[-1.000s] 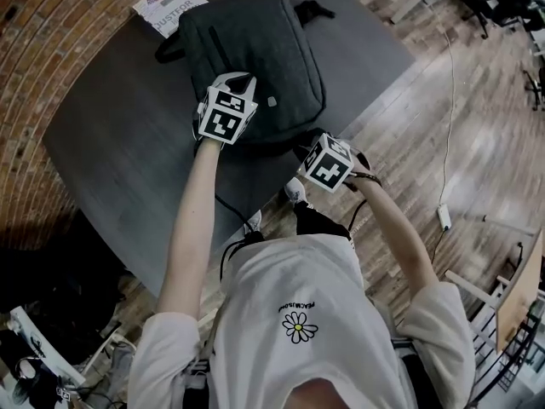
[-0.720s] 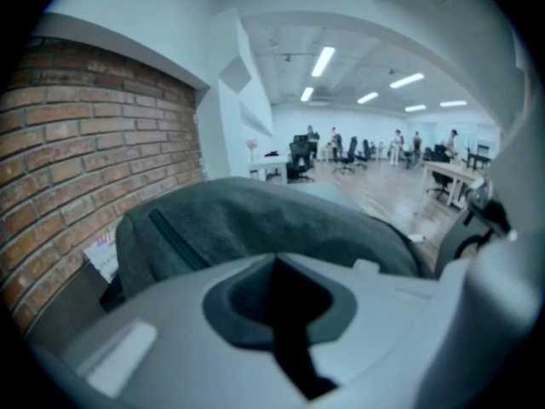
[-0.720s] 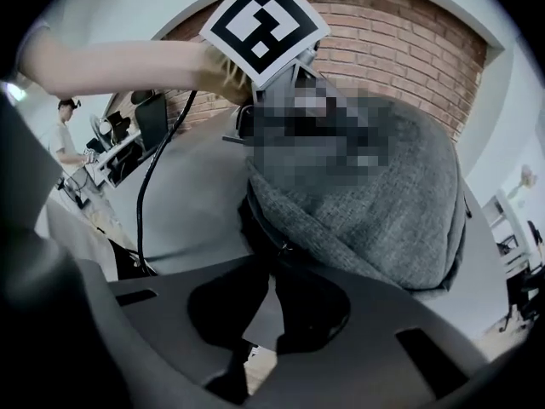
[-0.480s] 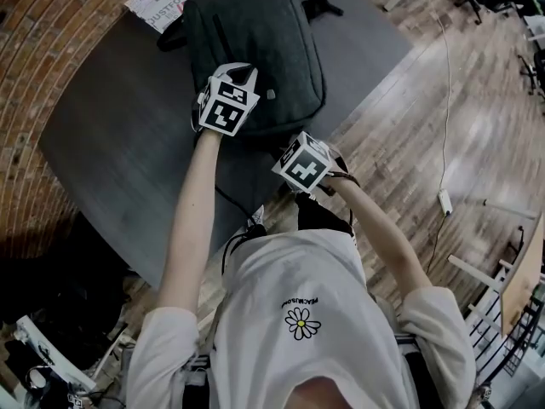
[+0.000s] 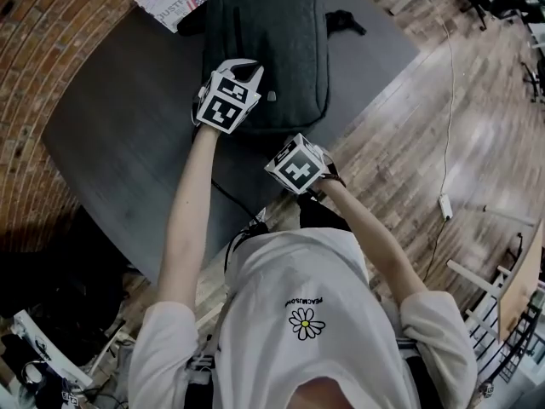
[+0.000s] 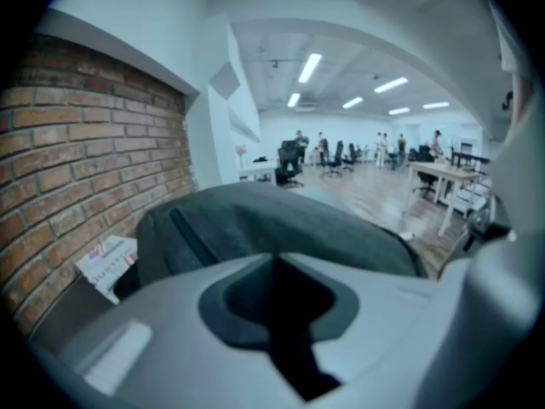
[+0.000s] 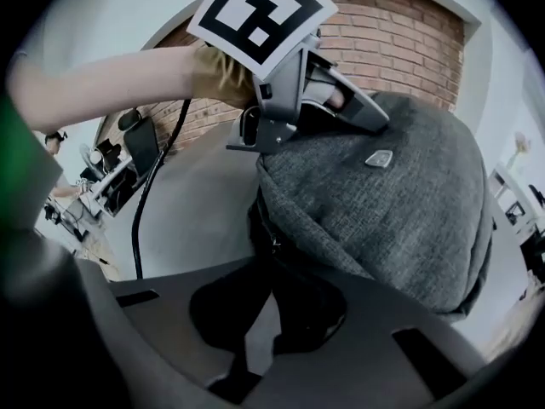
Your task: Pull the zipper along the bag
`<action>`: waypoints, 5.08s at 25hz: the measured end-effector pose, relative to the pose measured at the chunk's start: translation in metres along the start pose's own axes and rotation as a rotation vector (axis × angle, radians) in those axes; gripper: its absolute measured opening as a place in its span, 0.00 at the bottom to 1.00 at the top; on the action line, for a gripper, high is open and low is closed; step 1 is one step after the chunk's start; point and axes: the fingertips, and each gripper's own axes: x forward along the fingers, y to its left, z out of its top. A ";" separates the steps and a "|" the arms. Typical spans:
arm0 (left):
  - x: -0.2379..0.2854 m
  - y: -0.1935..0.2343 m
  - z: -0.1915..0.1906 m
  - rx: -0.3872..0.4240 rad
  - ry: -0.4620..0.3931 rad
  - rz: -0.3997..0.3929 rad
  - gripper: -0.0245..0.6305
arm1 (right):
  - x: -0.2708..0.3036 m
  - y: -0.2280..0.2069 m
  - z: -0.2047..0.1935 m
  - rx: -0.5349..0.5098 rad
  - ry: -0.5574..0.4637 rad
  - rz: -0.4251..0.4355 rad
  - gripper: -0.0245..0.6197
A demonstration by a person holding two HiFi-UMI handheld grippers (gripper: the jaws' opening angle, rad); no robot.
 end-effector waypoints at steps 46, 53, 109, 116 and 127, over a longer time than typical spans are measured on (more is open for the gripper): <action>0.058 -0.072 0.071 0.322 0.061 -0.016 0.10 | -0.130 -0.259 -0.137 0.099 0.090 -0.552 0.05; 0.089 -0.058 0.053 0.161 0.103 -0.109 0.11 | -0.135 -0.252 -0.137 0.110 0.069 -0.504 0.05; 0.086 -0.053 0.047 0.047 0.008 -0.113 0.09 | -0.081 -0.145 -0.084 0.205 -0.023 -0.411 0.05; 0.060 -0.029 0.055 0.094 -0.006 -0.028 0.10 | -0.085 -0.145 -0.101 0.201 -0.020 -0.409 0.05; 0.056 -0.018 0.087 0.250 -0.012 -0.010 0.10 | -0.135 -0.302 -0.148 0.361 0.015 -0.686 0.05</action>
